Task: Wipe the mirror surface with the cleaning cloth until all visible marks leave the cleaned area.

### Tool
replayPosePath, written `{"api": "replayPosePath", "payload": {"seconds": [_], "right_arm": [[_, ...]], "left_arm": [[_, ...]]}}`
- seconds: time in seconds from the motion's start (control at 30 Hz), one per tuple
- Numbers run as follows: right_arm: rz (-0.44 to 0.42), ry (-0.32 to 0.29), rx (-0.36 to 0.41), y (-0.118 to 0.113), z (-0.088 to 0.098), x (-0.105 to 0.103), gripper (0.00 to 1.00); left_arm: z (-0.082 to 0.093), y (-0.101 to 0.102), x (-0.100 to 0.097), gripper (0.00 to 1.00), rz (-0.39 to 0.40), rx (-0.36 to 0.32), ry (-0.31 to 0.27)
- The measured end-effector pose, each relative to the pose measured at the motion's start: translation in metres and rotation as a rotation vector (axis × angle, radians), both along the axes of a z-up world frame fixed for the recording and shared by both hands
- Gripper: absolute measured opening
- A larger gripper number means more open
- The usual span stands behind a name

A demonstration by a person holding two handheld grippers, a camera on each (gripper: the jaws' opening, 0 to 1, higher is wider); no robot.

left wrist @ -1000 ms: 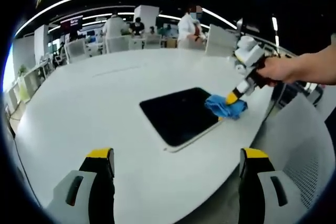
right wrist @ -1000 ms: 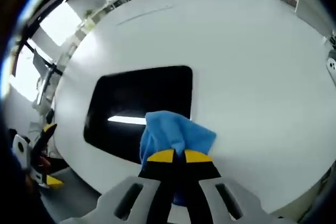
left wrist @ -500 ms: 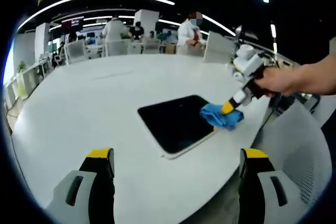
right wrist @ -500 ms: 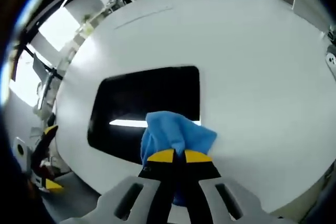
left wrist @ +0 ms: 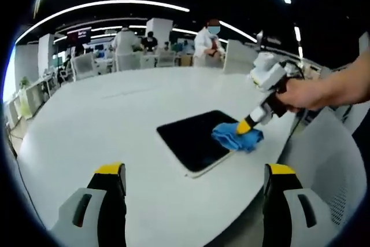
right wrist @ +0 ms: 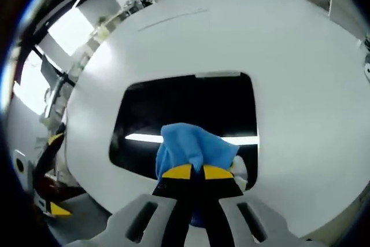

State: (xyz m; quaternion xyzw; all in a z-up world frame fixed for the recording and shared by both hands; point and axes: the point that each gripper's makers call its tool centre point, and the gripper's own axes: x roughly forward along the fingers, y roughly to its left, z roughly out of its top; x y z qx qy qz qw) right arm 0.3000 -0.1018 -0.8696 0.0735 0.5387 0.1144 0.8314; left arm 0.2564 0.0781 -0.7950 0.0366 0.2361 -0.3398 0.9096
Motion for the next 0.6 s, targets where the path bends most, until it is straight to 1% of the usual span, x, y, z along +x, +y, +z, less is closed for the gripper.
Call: {"api": "replayPosePath", "payload": {"seconds": [0.17,0.23,0.27,0.37,0.5,0.6], "right_arm": [[0.018,-0.001,0.006,0.016,0.000,0.001,0.00],[0.026,-0.003,0.006,0.022,0.000,0.002,0.00],[0.029,-0.004,0.007,0.025,0.000,0.002,0.00],[0.033,-0.008,0.010,0.031,0.000,0.003,0.00],[0.041,-0.014,0.012,0.039,0.001,0.003,0.00],[0.044,-0.013,0.019,0.045,0.000,0.004,0.00]], "left_arm": [[-0.002,0.002,0.000,1.00,0.013,-0.022,0.022],[-0.008,0.003,-0.002,1.00,0.033,-0.051,0.076],[-0.010,0.005,-0.001,1.00,0.041,-0.053,0.085],[-0.007,0.005,0.000,1.00,0.043,-0.053,0.065],[-0.010,0.003,-0.002,1.00,0.037,-0.051,0.080],[-0.009,0.004,-0.001,1.00,0.036,-0.043,0.072]]}}
